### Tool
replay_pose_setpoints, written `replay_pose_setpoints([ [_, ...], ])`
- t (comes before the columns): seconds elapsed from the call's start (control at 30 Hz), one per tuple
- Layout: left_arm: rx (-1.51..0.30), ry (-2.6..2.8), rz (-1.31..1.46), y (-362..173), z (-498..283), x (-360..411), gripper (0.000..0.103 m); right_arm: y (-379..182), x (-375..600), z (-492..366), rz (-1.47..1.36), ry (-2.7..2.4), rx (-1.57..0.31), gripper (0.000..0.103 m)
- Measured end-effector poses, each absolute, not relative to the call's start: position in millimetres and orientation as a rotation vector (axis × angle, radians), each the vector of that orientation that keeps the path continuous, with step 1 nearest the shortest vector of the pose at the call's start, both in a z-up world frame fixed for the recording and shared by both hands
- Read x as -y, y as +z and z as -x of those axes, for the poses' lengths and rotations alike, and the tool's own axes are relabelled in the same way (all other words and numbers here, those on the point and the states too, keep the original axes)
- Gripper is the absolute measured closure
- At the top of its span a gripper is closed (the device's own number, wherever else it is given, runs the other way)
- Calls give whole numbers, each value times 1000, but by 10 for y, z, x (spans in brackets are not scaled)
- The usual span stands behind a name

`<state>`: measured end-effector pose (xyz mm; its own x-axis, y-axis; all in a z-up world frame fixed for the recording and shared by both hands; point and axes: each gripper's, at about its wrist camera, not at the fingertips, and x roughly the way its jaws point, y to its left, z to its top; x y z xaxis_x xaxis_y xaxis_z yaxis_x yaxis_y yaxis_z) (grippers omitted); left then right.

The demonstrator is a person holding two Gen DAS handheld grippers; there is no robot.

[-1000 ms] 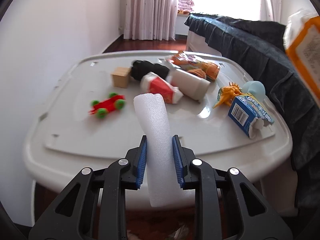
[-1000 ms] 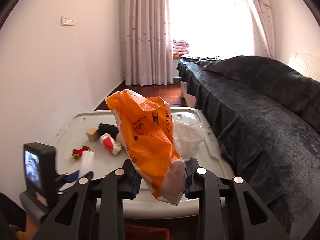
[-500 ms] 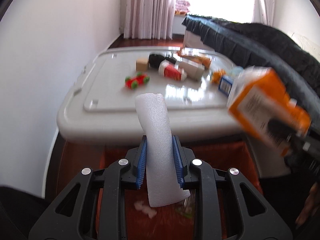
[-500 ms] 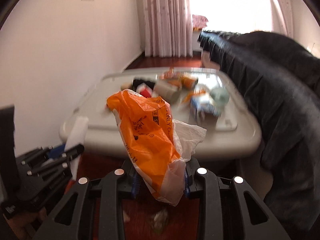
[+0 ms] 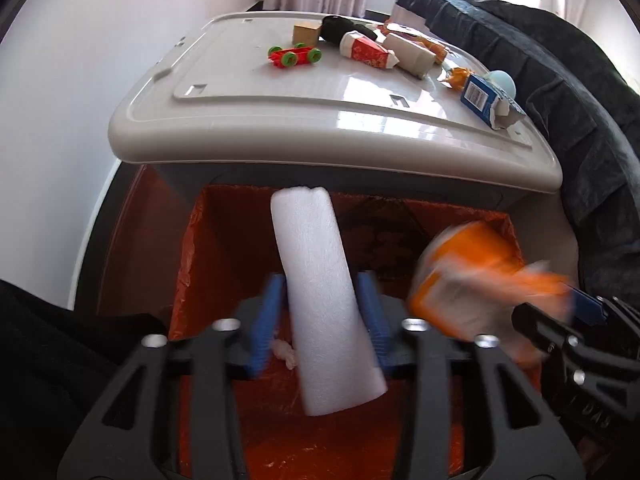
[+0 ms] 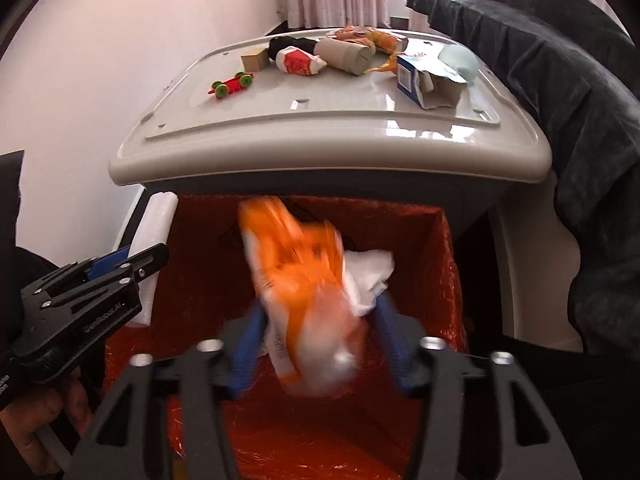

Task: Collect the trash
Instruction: 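Lower both held items over the orange bin and open both grippers, then grasp the blue snack box with the right gripper while the left gripper grasps the red toy car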

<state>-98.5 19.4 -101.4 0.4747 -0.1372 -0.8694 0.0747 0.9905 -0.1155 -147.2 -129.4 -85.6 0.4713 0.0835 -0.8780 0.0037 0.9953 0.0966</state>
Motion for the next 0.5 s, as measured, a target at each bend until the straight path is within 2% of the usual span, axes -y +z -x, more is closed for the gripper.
replay_pose_setpoints([
  [0.03,-1065,-109,57,-994,994,-194,30,-828,1313,1475,-94,41,-1066,35],
  [0.13,-1037,-101,48,-933,983,-196,28,-747,1385,1482,-111,23,-1022,29],
  [0.33,-991,-129,31,-835,932,-175,23,-693,1482,1436,-130,5,-995,25],
  [0.5,-926,-182,49,-670,795,-168,22,-571,1548,1308,-103,-13,-943,19],
])
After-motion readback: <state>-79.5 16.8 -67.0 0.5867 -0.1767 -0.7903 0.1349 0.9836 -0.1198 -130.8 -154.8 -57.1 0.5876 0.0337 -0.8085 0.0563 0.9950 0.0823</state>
